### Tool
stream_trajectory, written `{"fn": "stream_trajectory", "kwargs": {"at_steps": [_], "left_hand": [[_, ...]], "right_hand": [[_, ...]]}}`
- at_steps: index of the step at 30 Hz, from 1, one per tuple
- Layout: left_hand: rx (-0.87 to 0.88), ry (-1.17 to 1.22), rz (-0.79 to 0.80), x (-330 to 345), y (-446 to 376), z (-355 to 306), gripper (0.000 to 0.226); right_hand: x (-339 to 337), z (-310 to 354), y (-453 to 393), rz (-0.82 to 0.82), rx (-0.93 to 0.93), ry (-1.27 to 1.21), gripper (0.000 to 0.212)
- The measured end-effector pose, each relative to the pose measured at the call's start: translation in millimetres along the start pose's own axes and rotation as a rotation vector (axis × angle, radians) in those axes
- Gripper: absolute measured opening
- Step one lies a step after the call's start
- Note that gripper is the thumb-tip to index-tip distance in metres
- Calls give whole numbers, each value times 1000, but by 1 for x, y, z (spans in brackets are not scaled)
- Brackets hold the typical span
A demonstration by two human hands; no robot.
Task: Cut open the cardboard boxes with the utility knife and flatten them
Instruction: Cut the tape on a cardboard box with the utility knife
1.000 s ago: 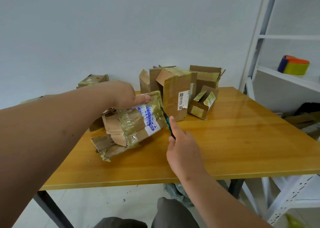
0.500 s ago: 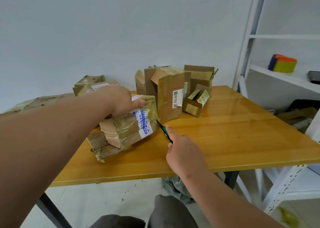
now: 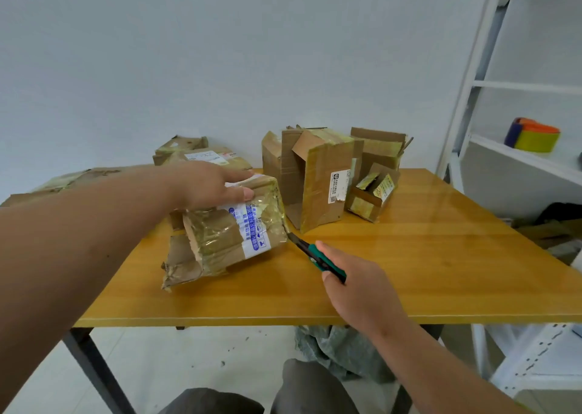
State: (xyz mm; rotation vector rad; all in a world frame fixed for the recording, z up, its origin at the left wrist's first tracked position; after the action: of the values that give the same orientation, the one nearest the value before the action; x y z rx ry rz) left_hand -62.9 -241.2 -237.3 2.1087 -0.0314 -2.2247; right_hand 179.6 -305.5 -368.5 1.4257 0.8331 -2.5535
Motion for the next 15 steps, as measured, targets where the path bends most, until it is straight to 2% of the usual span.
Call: {"fn": "stream_trajectory", "kwargs": {"at_steps": [7, 10, 13, 15], "left_hand": [[66, 150, 192, 0, 10, 24, 50], [75, 248, 263, -1, 13, 31, 53], [55, 415, 349, -4, 19, 37, 60], [42, 418, 400, -2, 23, 41, 67]], "right_hand": [[2, -7, -7, -12, 13, -44, 47], [5, -1, -11, 11, 17, -137, 21], [1, 1, -13, 16, 101, -264, 20], [-1, -5, -16, -7, 195, -372, 16]]}}
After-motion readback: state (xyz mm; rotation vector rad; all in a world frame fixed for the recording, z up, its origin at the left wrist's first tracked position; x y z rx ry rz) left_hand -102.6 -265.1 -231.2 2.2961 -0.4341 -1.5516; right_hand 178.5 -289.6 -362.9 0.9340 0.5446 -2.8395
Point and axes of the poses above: each hand's wrist, its own y-axis away from the middle knuckle, its own x-axis out of the palm, z = x × y, the point moved 4 cm from there along -y, towards the middle knuckle, and after that the axes turned 11 degrees about -x, right-handed, at the moved point
